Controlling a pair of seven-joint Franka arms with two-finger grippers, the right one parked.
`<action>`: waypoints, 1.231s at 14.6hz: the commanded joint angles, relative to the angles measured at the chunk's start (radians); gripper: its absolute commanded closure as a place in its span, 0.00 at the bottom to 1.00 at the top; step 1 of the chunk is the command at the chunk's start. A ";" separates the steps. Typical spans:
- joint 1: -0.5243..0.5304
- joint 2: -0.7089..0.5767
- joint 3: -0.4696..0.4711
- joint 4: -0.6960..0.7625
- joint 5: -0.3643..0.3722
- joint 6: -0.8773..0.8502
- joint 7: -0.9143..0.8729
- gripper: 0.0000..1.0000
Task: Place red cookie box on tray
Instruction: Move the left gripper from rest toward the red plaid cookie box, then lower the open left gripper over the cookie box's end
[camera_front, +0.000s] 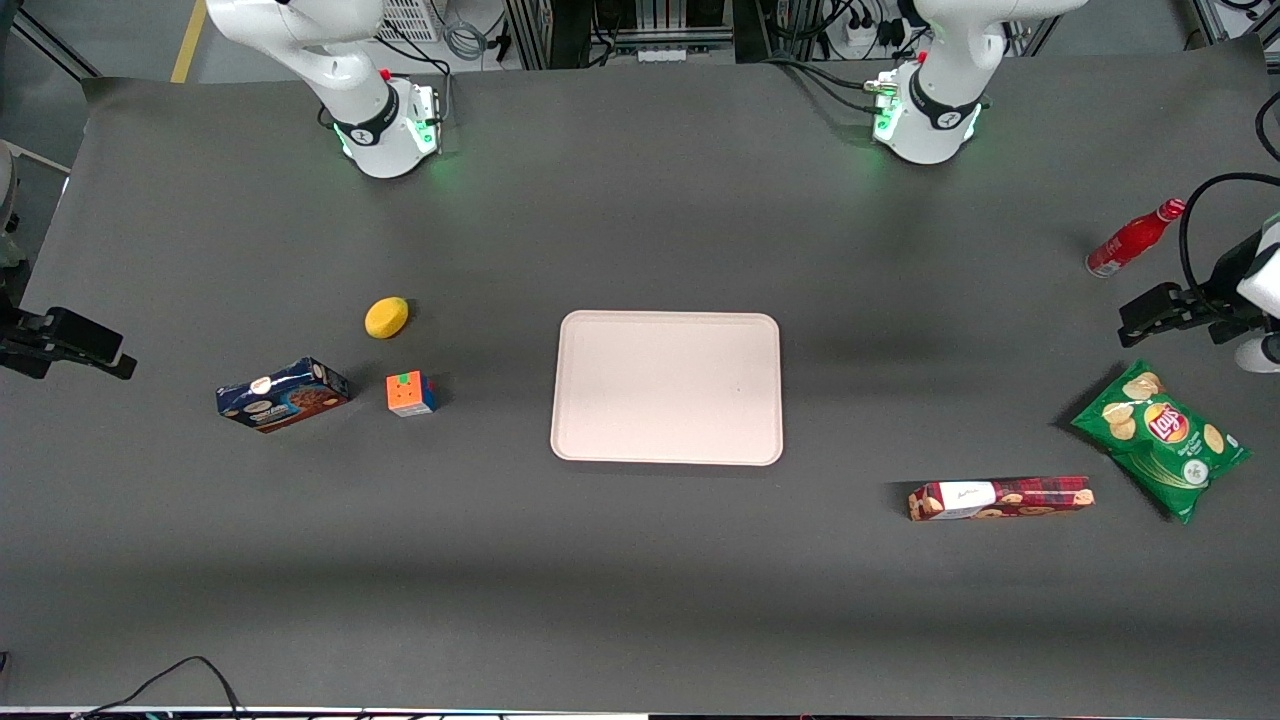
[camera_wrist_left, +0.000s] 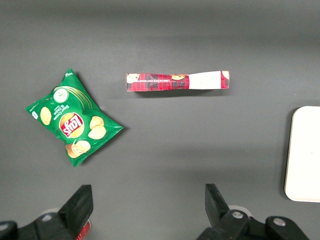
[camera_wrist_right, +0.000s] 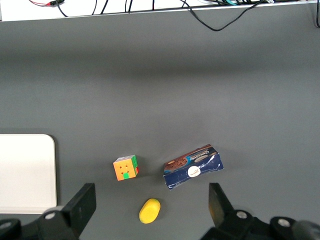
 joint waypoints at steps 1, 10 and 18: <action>-0.010 0.019 0.003 0.033 0.000 -0.011 0.013 0.00; -0.036 0.079 -0.015 0.073 0.021 -0.053 0.245 0.00; -0.022 0.300 -0.011 0.153 0.115 0.203 0.947 0.00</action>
